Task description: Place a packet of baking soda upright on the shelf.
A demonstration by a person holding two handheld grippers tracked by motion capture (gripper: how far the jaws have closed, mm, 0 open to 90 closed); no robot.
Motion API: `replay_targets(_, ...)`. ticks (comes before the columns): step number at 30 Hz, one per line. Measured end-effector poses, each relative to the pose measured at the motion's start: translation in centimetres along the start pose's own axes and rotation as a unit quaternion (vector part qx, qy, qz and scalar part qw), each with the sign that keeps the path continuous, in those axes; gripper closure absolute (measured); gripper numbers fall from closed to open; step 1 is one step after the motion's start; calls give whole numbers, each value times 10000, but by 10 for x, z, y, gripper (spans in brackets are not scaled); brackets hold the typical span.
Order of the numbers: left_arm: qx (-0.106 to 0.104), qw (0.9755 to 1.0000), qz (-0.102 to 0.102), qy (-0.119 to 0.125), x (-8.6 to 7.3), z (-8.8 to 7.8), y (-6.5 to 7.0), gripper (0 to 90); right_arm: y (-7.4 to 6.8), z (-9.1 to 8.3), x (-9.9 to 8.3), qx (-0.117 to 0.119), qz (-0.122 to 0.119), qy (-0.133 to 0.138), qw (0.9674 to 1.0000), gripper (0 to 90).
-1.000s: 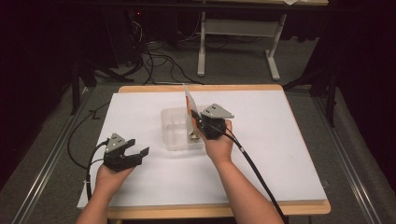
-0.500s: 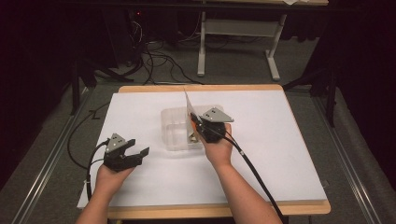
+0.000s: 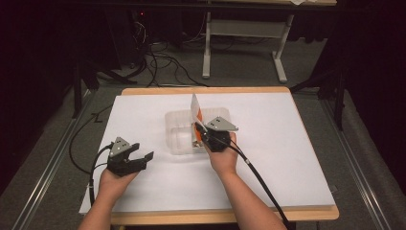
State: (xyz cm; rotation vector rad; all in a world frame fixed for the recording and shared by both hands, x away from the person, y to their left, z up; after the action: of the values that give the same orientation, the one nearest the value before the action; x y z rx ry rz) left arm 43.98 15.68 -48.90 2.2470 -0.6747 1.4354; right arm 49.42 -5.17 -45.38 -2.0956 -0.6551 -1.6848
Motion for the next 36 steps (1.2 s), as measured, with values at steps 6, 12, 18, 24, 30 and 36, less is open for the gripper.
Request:
replay_targets(6,0,10000,6,-3,0,0,0,323,0,0,0,2,-10,14,10000,898)
replay_targets(12,-2,10000,9,-4,0,0,0,324,2,-5,6,-37,15,32,10000,893)
replay_targets(18,0,10000,3,10,0,1,0,324,6,-11,13,-63,59,96,9999,836)
replay_targets(24,1,10000,5,34,1,0,0,325,3,-13,20,-76,41,146,9999,636)
replay_targets(30,1,10000,7,29,1,0,0,325,6,-15,26,-219,44,169,9996,417)
replay_targets(36,4,10000,11,28,1,1,0,325,8,-16,25,-316,161,92,9993,182)
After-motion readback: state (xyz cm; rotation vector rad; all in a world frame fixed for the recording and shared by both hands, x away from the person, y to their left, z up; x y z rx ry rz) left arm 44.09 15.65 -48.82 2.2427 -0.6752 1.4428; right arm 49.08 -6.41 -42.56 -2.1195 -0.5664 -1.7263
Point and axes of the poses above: each handheld gripper's, and its own axes: z roughly forward along the jaws, x roughly out of its top, y roughly to its right, the point moved 10 cm from there along z, roughly forward along the jaws, and after that the axes turned 8 degrees about y, right-handed, at the moved point
